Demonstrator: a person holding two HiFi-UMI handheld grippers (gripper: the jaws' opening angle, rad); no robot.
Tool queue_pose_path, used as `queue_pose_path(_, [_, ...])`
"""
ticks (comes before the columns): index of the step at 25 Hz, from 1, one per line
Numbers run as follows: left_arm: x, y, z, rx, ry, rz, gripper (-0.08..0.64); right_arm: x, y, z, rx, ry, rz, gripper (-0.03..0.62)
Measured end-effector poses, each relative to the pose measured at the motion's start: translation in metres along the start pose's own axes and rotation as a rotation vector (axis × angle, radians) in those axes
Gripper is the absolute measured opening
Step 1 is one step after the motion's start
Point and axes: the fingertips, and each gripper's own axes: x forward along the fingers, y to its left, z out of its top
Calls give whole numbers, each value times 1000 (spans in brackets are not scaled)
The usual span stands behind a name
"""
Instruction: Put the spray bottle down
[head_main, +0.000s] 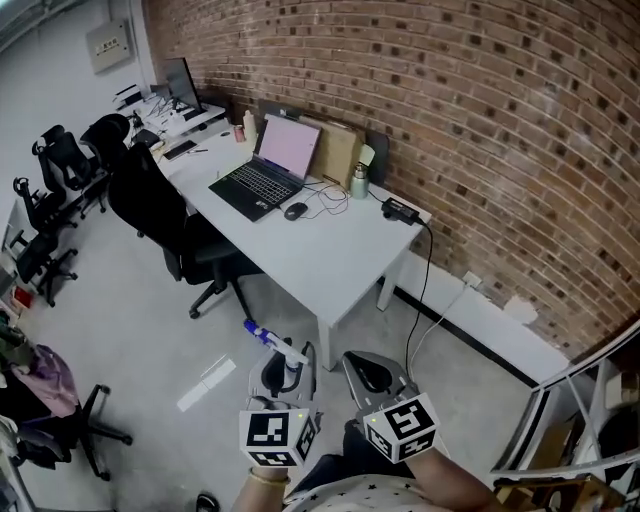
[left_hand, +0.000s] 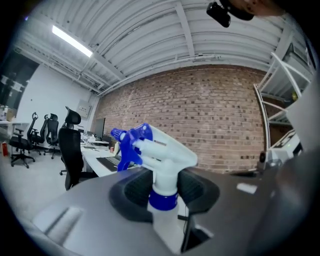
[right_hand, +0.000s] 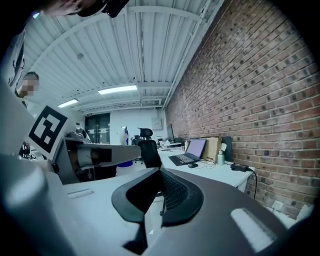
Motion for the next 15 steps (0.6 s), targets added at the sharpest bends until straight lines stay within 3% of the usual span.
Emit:
queue_pose_path(6, [75,18,6,-25,9,-17,129,52,-49,6,16,11,-25,-2])
queue_pose_path(15, [203,53,21,9,-28,15,129,135,-135,34,-25,15,-18,-2])
